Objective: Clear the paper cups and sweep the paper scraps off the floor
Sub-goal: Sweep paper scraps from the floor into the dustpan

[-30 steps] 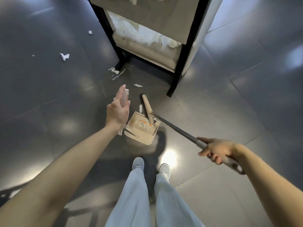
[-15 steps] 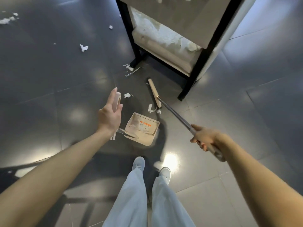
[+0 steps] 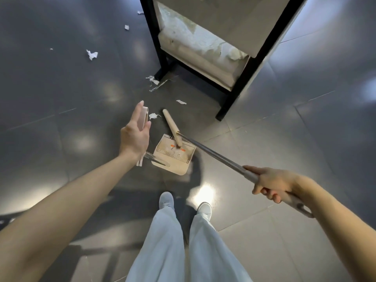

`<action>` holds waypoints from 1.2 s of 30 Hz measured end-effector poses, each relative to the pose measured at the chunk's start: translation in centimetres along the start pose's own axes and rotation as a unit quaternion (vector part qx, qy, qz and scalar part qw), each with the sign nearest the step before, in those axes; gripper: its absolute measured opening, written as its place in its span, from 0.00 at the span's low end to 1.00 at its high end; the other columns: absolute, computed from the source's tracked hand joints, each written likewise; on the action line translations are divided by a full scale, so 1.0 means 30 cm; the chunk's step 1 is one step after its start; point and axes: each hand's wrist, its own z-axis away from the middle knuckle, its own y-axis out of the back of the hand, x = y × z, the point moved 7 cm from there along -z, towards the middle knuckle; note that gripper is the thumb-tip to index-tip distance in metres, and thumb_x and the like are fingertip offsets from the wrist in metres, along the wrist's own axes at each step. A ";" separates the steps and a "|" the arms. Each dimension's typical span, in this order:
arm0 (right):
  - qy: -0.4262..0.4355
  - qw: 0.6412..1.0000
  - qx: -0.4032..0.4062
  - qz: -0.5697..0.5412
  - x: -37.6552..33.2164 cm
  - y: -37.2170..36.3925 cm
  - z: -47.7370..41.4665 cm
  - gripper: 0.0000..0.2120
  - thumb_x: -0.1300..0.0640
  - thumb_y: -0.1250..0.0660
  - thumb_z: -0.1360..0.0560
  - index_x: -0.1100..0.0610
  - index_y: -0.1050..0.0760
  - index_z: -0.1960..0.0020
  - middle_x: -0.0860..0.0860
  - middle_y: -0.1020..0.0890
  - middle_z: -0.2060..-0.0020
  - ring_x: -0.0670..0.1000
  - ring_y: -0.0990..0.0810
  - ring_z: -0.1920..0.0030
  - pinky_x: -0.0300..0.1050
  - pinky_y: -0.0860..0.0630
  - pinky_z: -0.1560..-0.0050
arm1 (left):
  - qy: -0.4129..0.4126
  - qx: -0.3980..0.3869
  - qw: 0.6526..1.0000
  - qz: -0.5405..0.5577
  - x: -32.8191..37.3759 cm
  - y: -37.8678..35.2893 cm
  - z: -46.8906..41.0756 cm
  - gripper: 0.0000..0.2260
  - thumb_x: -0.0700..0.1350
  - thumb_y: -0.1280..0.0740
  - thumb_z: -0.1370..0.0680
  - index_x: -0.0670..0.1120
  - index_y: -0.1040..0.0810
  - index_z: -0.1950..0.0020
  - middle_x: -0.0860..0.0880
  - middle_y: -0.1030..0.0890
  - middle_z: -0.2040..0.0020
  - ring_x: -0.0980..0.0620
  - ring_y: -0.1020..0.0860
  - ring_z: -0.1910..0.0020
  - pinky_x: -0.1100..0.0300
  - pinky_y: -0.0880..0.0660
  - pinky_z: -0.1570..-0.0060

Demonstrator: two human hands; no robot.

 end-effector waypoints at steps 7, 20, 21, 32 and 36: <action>0.019 0.999 0.046 -0.021 -0.077 -0.108 -0.070 0.36 0.69 0.41 0.23 0.44 0.48 0.23 0.54 0.29 0.68 0.47 0.34 0.76 0.37 0.33 0.79 | -0.024 -0.023 0.999 -0.014 -0.009 0.024 -0.010 0.25 0.46 0.37 0.19 0.62 0.40 0.25 0.41 0.19 0.43 0.35 0.19 0.53 0.46 0.21 0.49; -0.015 0.998 -0.015 -0.067 -0.108 -0.243 0.006 0.36 0.71 0.43 0.26 0.40 0.42 0.26 0.51 0.34 0.73 0.46 0.39 0.77 0.35 0.40 0.78 | -0.047 -0.046 0.998 -0.016 0.009 0.058 -0.063 0.25 0.44 0.38 0.18 0.58 0.41 0.23 0.48 0.24 0.33 0.45 0.24 0.37 0.60 0.30 0.39; -0.011 0.998 -0.008 -0.064 -0.122 -0.226 0.023 0.37 0.70 0.42 0.26 0.40 0.42 0.26 0.51 0.34 0.73 0.46 0.38 0.77 0.35 0.40 0.78 | -0.043 -0.046 0.998 -0.009 0.001 0.076 -0.076 0.25 0.44 0.38 0.18 0.58 0.40 0.23 0.49 0.24 0.33 0.46 0.25 0.36 0.60 0.31 0.38; 0.072 0.989 0.093 -0.085 -0.537 -0.069 -0.124 0.24 0.70 0.44 0.24 0.55 0.34 0.30 0.52 0.33 0.75 0.46 0.37 0.80 0.34 0.38 0.80 | -0.031 -0.019 0.999 -0.039 -0.042 0.297 -0.227 0.25 0.44 0.36 0.20 0.60 0.37 0.25 0.49 0.21 0.37 0.44 0.23 0.40 0.57 0.30 0.40; 0.054 0.988 0.127 -0.076 -0.654 -0.001 -0.216 0.14 0.69 0.42 0.24 0.61 0.30 0.40 0.53 0.31 0.73 0.47 0.34 0.75 0.37 0.35 0.78 | -0.032 -0.003 0.997 -0.077 -0.064 0.358 -0.302 0.24 0.44 0.36 0.20 0.60 0.36 0.26 0.47 0.19 0.40 0.41 0.21 0.44 0.55 0.29 0.42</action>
